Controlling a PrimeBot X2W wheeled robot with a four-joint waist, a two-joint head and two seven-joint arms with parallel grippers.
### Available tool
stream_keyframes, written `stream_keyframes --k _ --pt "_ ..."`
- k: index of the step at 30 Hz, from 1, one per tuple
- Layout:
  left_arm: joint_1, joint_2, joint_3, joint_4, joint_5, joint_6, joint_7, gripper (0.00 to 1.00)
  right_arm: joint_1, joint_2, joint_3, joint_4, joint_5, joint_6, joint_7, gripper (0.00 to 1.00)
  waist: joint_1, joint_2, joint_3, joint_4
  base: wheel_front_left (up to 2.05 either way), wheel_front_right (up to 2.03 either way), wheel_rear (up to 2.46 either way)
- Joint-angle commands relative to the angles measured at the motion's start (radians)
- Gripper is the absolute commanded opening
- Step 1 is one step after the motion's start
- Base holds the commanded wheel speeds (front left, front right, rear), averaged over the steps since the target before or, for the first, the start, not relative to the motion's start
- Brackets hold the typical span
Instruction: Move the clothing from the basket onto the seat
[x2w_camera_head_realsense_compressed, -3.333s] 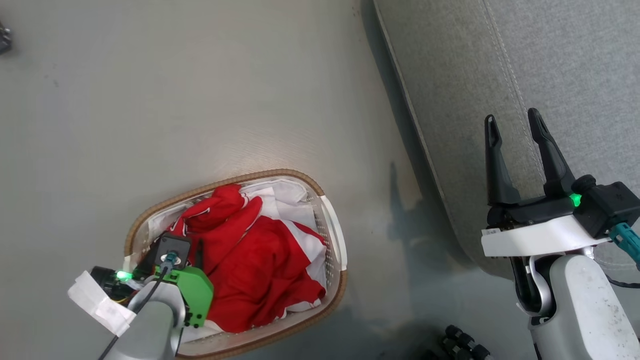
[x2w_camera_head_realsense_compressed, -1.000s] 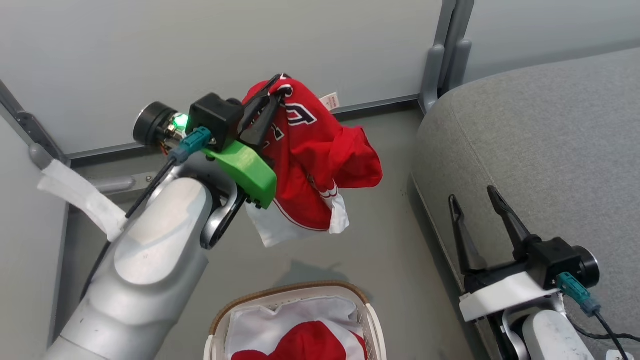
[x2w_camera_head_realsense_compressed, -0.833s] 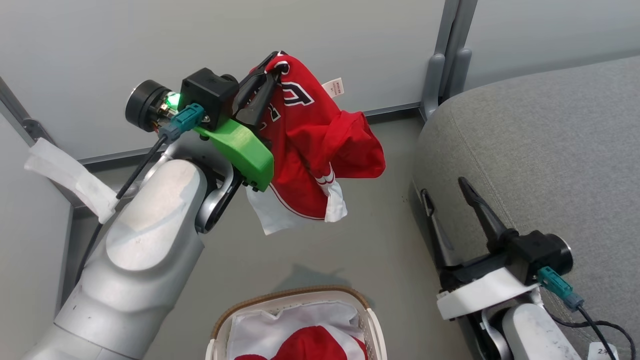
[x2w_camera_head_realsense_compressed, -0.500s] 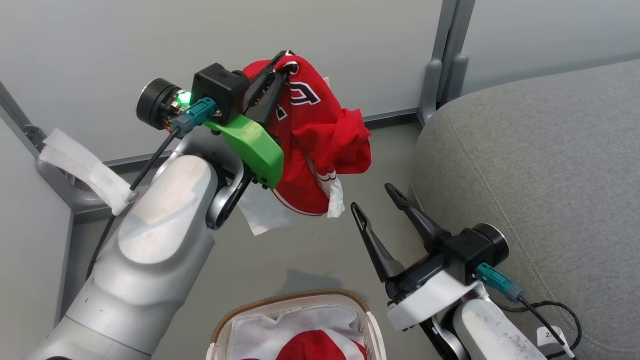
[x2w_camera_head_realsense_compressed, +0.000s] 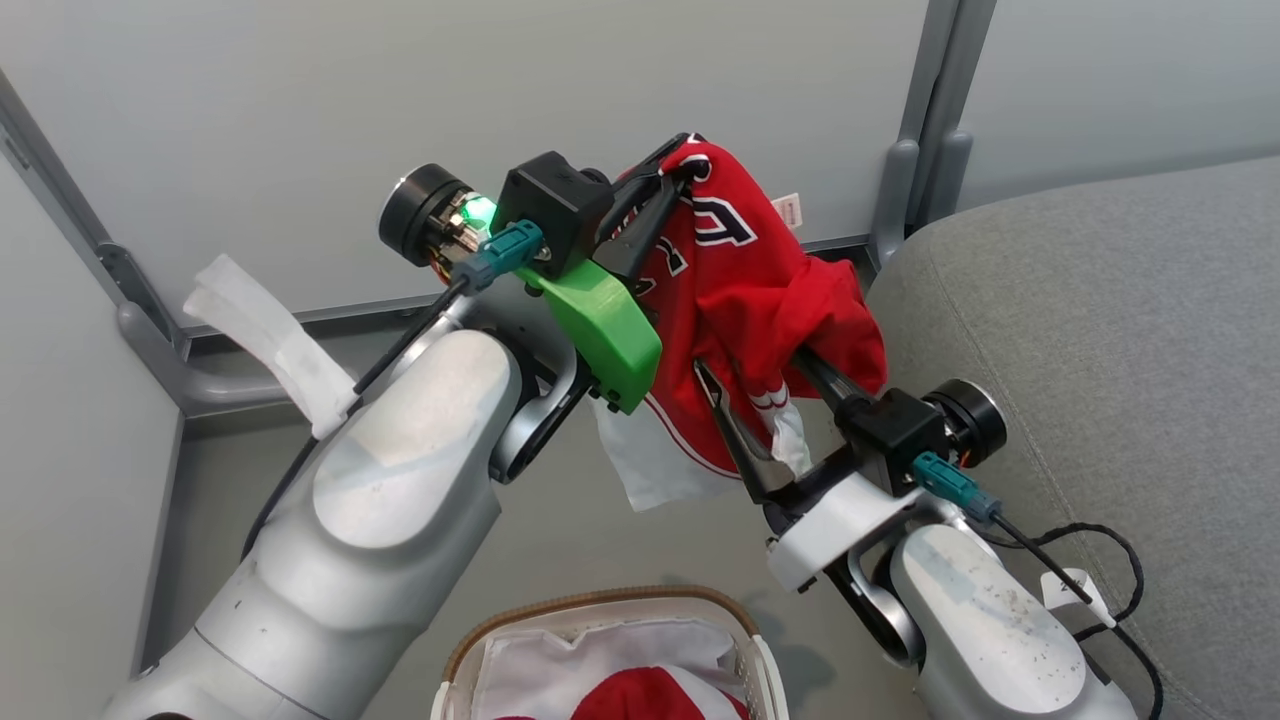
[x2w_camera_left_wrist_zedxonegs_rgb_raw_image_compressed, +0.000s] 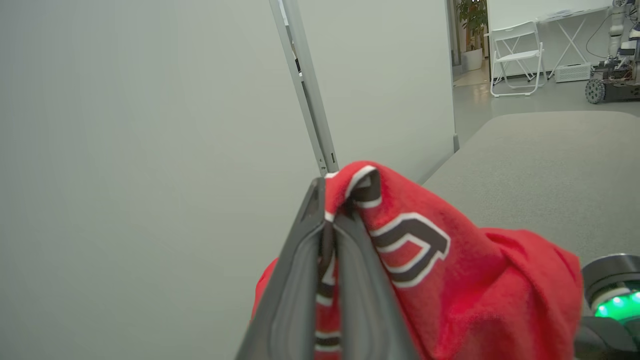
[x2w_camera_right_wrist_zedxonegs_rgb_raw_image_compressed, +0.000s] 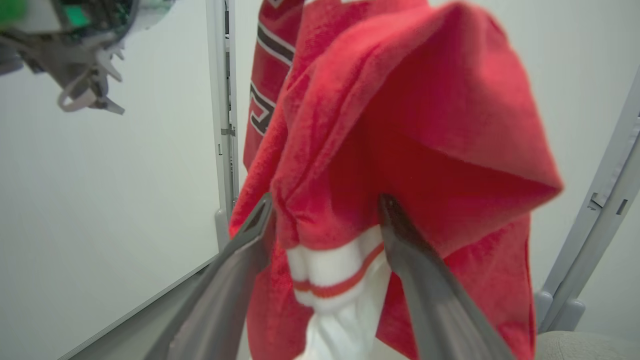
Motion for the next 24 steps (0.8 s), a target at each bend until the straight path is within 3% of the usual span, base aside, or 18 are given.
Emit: stream_keyframes --k 1,2,4,5,10,12,13,14,16,24 --pt "0.017 0.0 -0.008 -0.01 -0.009 -0.002 0.002 0.0 -0.011 -0.002 0.003 0.008 0.001 -0.001 -0.002 1.0 0.0001 0.0 -0.004 0.01 0.0 0.0 0.0" --pt "0.022 0.002 -0.014 -0.019 -0.011 -0.002 0.004 0.0 -0.013 -0.003 0.003 0.015 0.005 -0.001 -0.002 0.61 0.0001 0.0 -0.005 0.014 0.0 0.0 0.0" --pt "0.031 0.008 -0.022 -0.033 -0.017 -0.002 0.004 0.0 -0.021 -0.003 -0.003 0.024 0.002 -0.001 -0.002 0.09 0.0001 0.0 -0.007 0.018 0.0 0.0 0.0" --pt "0.035 0.014 -0.024 -0.038 -0.017 -0.002 0.004 0.0 -0.023 -0.003 -0.008 0.027 0.002 -0.001 -0.002 0.0 0.0001 0.0 -0.008 0.02 0.0 0.0 0.0" --pt "0.075 0.042 -0.016 -0.055 -0.032 0.008 -0.004 0.0 -0.031 -0.003 -0.023 0.031 0.0 -0.001 -0.002 0.0 0.0001 0.0 -0.009 0.018 0.0 0.0 0.0" --pt "0.097 0.054 -0.011 -0.054 -0.045 0.011 -0.006 0.07 -0.033 -0.003 -0.03 0.024 -0.002 -0.001 -0.002 0.0 0.0001 0.0 -0.008 0.014 0.0 0.0 0.0" --pt "0.107 0.059 -0.007 -0.054 -0.052 0.013 -0.01 0.19 -0.033 -0.003 -0.033 0.021 -0.003 -0.001 -0.002 0.0 0.0001 0.0 -0.008 0.012 0.0 0.0 0.0" --pt "0.121 0.065 -0.003 -0.052 -0.058 0.013 -0.015 0.4 -0.035 -0.003 -0.04 0.016 -0.004 -0.001 -0.002 0.0 0.0001 0.0 -0.007 0.01 0.0 0.0 0.0" --pt "0.147 0.074 0.005 -0.048 -0.068 0.017 -0.033 1.0 -0.038 -0.003 -0.049 0.008 -0.006 -0.001 -0.002 0.0 0.0001 0.0 -0.006 0.005 0.0 0.0 0.0" --pt "0.274 0.09 0.021 -0.014 -0.102 0.026 -0.138 1.0 -0.05 -0.003 -0.125 -0.008 -0.034 -0.001 -0.002 0.0 0.0001 0.0 0.006 -0.008 0.0 0.0 0.0"
